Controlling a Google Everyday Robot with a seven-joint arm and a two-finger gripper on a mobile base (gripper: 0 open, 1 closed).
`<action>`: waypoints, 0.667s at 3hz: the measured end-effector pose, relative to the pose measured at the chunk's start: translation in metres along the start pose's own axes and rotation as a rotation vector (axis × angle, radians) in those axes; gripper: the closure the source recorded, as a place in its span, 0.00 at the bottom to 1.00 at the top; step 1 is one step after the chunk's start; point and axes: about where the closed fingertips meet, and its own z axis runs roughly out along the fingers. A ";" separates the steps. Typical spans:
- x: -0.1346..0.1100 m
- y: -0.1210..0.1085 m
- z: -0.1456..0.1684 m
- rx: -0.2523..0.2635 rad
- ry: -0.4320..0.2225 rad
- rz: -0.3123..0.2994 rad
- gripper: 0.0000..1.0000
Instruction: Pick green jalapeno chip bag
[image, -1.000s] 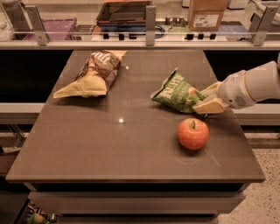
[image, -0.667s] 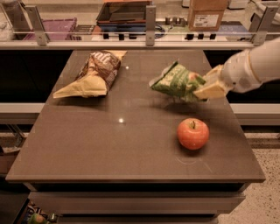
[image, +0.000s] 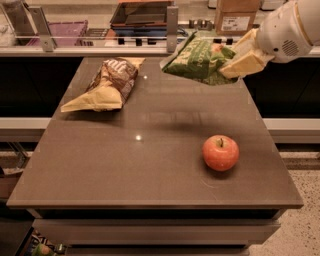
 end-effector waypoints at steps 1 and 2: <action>-0.021 -0.002 -0.018 0.018 -0.014 -0.034 1.00; -0.021 -0.002 -0.018 0.019 -0.015 -0.034 1.00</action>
Offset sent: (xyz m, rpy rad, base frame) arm -0.0042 0.0040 0.0233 -0.0016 -0.0329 0.0132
